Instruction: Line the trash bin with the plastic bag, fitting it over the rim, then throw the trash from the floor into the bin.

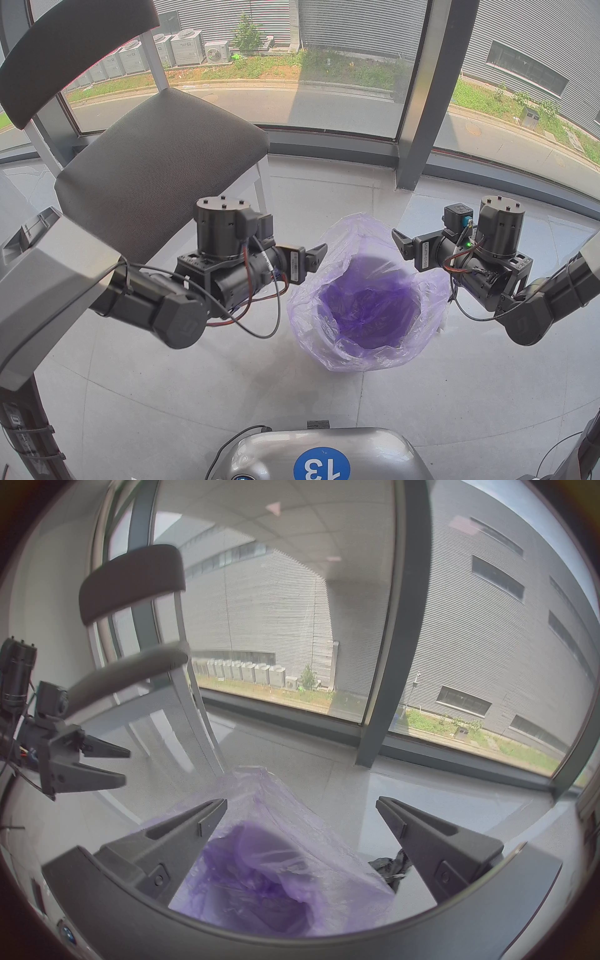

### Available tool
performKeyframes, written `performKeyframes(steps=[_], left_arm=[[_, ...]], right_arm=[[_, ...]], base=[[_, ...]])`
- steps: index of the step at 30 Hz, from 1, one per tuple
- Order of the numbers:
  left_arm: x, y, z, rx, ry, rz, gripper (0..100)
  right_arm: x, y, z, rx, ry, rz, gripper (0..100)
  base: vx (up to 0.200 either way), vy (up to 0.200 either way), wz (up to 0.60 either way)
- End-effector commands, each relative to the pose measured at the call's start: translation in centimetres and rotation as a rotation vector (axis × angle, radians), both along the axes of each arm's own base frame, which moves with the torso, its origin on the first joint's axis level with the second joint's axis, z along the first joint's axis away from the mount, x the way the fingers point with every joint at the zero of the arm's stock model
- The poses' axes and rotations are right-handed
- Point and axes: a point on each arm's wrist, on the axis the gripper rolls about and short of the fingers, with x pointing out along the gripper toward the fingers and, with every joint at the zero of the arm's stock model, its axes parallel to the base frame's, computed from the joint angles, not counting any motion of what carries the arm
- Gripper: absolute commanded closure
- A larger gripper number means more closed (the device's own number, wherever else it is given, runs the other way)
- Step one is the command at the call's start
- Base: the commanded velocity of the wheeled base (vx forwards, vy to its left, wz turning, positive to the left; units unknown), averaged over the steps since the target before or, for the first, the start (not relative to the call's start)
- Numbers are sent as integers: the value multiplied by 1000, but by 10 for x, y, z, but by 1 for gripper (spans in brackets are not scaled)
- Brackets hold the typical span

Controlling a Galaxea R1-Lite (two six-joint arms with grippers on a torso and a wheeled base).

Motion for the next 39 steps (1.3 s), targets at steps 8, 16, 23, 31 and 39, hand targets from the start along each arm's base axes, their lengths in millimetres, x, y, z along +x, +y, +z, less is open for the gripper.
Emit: performKeyframes(steps=[8,16,23,31,39], left_arm=[[37,-40,-31,72,52,70,0],[45,-43,-39,76,51,89,0],[48,-42,-44,79,57,94,0],[54,-46,-51,85,58,104,0],[63,-43,-47,109,73,159,0]], right_arm=[[30,-12,-47,59,95,-6,0],[55,-10,-64,99,104,-32,0],[64,-15,-65,108,89,-52,0],[78,-24,-65,143,71,-85,0],[80,-28,-67,143,72,-93,0]], base=[[0,0,0],[0,0,0],[0,0,0],[0,0,0],[0,0,0]])
